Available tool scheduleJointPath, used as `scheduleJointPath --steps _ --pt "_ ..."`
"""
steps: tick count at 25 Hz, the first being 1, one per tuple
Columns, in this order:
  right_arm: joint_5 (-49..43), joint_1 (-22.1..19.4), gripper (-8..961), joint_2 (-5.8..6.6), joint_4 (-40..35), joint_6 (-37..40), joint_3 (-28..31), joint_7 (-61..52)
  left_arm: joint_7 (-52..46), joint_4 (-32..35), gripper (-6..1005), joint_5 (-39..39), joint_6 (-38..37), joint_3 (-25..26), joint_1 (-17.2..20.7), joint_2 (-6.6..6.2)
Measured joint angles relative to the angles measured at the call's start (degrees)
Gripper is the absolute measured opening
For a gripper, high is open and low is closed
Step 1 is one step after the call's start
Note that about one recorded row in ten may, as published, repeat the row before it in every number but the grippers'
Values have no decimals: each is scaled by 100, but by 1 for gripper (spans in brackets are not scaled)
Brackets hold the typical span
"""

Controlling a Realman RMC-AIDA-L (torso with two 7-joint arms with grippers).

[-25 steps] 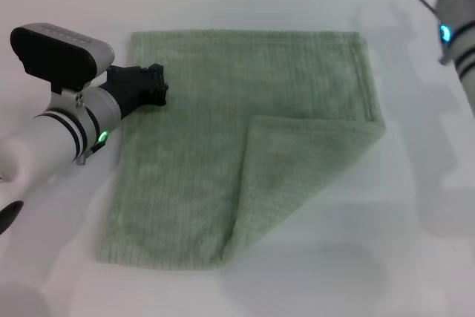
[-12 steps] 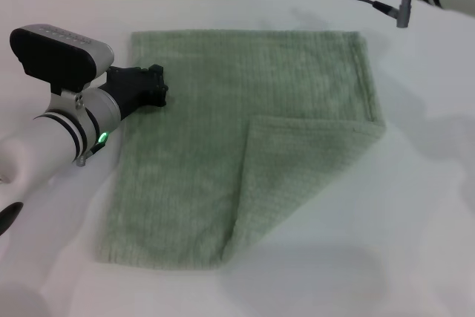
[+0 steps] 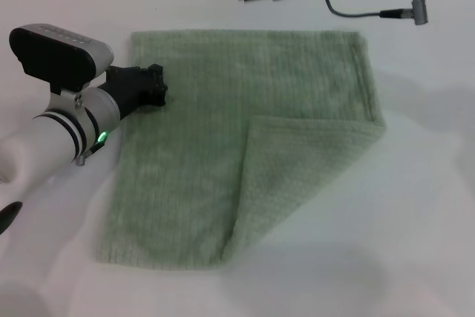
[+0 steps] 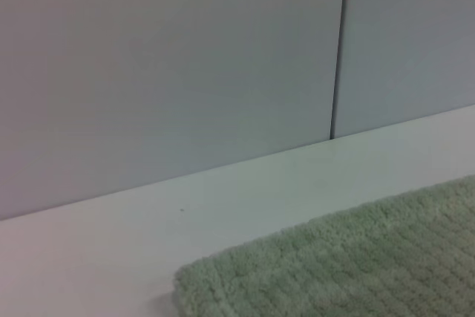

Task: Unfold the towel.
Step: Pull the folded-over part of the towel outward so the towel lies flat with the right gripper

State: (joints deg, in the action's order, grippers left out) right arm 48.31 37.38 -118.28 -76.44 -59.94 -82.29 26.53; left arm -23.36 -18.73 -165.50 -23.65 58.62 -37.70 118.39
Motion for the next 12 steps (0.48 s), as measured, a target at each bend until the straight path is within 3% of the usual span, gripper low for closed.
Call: scheduleJointPath --steps 4,12 --pt "-248 365 711 13 485 -679 95 169 2 0 33 0 0 0 3 0" --pt "-345 892 711 -37 1676 -993 104 701 0 1 37 0 1 0 16 0"
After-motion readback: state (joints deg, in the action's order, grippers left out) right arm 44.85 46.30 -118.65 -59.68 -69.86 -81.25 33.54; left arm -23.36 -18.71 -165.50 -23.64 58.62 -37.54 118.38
